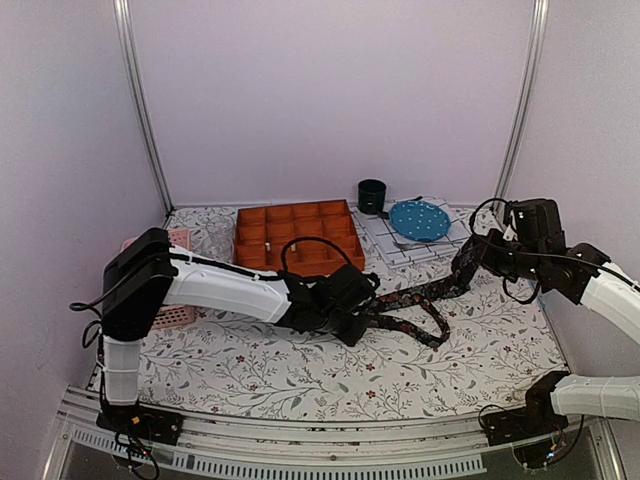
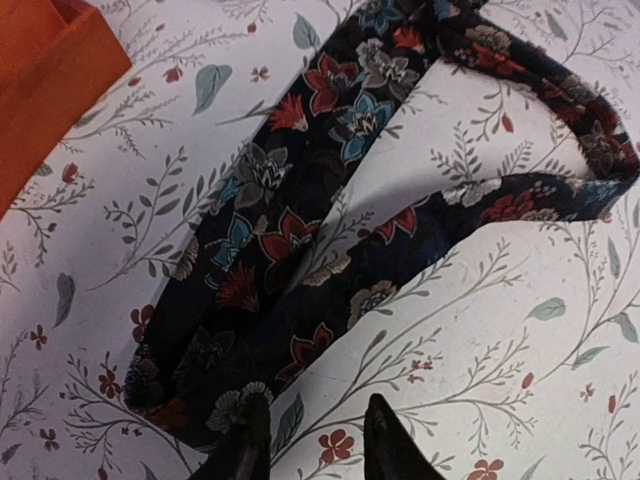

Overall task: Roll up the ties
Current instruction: Flatten out the tie at the center of the board.

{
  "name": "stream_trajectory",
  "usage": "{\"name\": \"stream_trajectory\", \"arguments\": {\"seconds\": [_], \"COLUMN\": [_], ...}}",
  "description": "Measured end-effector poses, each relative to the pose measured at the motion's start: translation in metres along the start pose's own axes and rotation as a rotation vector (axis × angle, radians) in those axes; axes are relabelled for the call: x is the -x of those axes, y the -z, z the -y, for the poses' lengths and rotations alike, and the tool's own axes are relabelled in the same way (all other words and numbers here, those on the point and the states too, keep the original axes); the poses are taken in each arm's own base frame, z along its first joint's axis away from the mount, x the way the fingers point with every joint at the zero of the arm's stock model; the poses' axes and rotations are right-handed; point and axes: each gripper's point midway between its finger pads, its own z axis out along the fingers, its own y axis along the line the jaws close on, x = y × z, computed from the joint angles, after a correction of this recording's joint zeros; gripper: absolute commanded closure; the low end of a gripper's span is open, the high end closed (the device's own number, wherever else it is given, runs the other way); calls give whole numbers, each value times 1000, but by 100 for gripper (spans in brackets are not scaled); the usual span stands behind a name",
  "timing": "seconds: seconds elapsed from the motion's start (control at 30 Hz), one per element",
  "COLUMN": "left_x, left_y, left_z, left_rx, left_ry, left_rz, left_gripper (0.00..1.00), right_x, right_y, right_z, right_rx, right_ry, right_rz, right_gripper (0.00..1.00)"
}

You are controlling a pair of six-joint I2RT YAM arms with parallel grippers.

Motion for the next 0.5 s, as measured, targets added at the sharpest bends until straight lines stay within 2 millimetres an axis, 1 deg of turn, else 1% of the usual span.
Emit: {"name": "stream_trajectory", "arguments": {"seconds": [0.1, 0.2, 0.4, 0.5], "left_x": [-14, -15, -1, 5], "left_y": [-12, -20, -23, -23], "left_z": [0, 2, 5, 6], "left_rx": [8, 8, 16, 19], "left_ry": [-13, -15, -14, -8], "left_rz": [-44, -55, -32, -18], "left_gripper": [72, 68, 55, 54], "right_x": [0, -1, -8, -9], "right_y": [0, -1, -3, -3], "right_z": [-1, -1, 2, 0], "right_rx": [4, 6, 8, 15], "right_ry": [-1, -1, -9, -13], "right_rz": [1, -3, -26, -30], "right_gripper": [100, 100, 100, 100]}}
